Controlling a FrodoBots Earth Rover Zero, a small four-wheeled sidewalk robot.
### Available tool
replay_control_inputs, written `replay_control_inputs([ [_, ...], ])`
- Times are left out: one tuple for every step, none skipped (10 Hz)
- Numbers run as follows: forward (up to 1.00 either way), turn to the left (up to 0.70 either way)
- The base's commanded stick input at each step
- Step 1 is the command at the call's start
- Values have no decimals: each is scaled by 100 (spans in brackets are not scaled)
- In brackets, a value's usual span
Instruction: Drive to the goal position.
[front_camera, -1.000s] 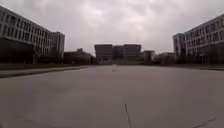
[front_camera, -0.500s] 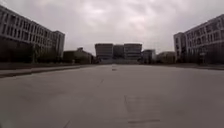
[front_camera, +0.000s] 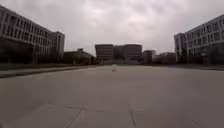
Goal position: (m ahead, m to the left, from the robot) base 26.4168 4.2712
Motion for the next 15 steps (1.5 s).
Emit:
replay_control_inputs([
  [100, 0],
  [100, 0],
  [100, 0],
  [100, 0],
  [100, 0],
  [100, 0],
  [100, 0],
  [100, 0],
  [100, 0],
  [100, 0],
  [100, 0],
  [100, 0],
  [100, 0],
  [100, 0],
  [100, 0],
])
